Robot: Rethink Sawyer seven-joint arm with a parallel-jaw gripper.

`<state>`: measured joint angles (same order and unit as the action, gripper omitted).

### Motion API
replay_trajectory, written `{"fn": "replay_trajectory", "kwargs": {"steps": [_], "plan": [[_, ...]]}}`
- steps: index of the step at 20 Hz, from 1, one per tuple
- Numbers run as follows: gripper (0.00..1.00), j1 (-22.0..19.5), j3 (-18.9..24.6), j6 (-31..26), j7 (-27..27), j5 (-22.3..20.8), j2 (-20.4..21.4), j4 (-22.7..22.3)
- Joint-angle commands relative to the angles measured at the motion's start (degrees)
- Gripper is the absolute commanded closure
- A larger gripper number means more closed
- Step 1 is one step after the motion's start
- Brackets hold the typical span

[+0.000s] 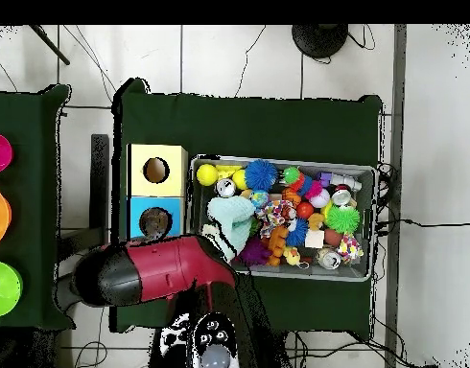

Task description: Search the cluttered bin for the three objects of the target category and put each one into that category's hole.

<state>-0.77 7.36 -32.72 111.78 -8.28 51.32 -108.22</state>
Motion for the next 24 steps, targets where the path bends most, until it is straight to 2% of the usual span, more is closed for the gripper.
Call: {"fn": "replay_trajectory", "kwargs": {"steps": [1, 8, 13, 18, 24], "plan": [[1.00, 3.3, -4.2, 4.7, 17.2, 3.5, -6.9, 3.0], [1.00, 4.0, -5.7, 8.4, 15.6, 5.2, -10.9, 4.1], [1.00, 3.7, -6.0, 8.6, 13.9, 6.6, -11.6, 4.9], [1.00, 3.2, -6.1, 2.4, 11.3, 8.0, -10.0, 8.5], [1.00, 3.7, -7.1, -3.0, 10.7, 8.5, -8.9, 11.9]]}}
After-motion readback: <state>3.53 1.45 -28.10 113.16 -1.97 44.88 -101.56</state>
